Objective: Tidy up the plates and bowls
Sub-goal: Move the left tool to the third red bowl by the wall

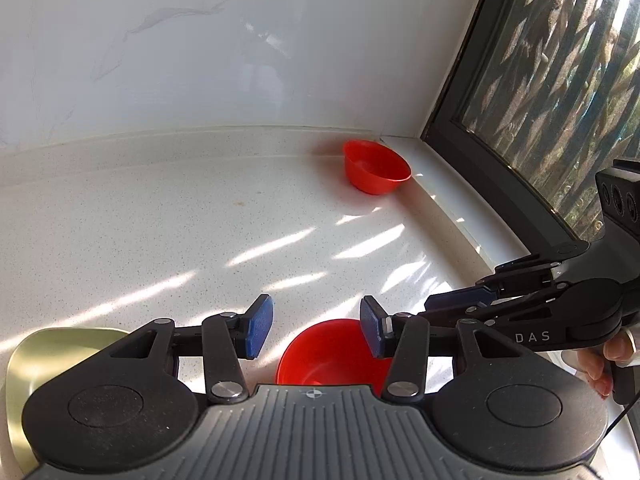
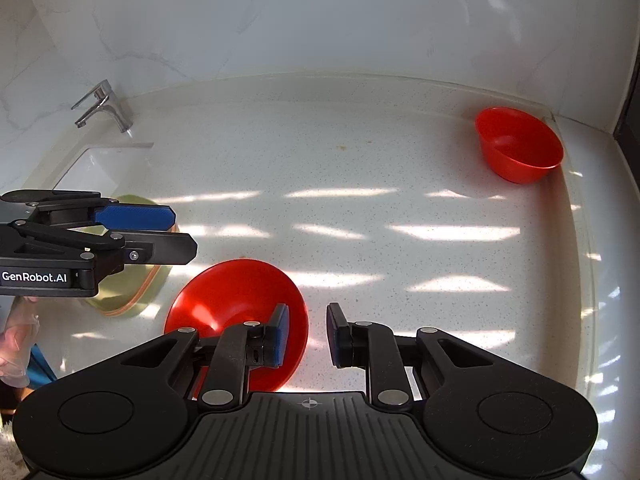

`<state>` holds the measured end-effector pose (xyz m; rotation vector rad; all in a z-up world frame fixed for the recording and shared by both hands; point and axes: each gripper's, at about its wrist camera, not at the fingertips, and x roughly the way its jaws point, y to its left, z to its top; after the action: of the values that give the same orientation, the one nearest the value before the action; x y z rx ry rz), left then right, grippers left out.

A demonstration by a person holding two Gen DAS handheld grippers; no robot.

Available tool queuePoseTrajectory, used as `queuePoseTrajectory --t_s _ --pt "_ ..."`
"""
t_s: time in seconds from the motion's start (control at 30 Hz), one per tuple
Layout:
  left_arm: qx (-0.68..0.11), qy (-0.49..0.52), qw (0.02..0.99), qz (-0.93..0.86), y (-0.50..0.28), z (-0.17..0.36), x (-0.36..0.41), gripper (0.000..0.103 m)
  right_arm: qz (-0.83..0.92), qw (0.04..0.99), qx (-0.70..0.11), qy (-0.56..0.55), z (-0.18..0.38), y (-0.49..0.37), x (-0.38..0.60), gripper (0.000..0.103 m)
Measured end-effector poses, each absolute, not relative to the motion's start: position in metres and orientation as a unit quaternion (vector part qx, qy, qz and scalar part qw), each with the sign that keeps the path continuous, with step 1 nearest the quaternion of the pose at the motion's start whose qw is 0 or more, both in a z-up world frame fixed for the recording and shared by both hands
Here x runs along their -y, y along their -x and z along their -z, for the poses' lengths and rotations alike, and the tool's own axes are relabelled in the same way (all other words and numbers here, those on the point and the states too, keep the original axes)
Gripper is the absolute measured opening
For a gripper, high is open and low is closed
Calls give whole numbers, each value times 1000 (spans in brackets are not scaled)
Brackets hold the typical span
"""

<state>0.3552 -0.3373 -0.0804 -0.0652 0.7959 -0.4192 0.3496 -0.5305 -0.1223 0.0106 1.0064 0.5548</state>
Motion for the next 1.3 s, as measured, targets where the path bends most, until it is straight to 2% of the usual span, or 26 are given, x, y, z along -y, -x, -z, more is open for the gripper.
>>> queuePoseTrajectory --t_s 0.43,0.7,1.3 --pt "-342 29 914 217 -399 39 378 50 -210 869 -446 -43 103 -399 585 20" --pt "-345 34 913 213 -467 33 413 50 -166 882 -438 -60 100 -446 622 20" --pt "-425 89 875 216 -590 112 468 48 -99 883 -448 -98 142 -551 685 20"
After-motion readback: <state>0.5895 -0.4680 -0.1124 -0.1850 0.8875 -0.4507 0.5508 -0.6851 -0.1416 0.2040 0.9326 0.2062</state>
